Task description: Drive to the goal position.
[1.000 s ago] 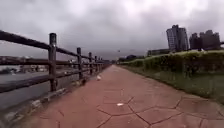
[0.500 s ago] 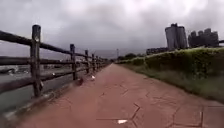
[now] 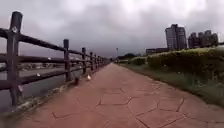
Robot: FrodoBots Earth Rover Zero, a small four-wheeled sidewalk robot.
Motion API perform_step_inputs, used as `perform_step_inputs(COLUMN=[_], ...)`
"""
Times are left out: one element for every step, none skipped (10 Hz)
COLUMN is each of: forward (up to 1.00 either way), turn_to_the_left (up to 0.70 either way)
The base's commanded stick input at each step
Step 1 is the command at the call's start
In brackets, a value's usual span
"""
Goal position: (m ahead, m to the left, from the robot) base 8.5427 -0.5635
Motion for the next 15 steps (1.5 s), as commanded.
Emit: perform_step_inputs(forward=[1.00, 1.00, 1.00, 1.00, 1.00, 1.00, 1.00, 1.00, 1.00, 1.00, 1.00, 1.00, 1.00, 1.00, 1.00], turn_to_the_left=[0.00, 0.00, -0.06, -0.33, -0.32, -0.08, 0.00, 0.00, 0.00, 0.00, 0.00, 0.17, 0.31, 0.08, 0.00])
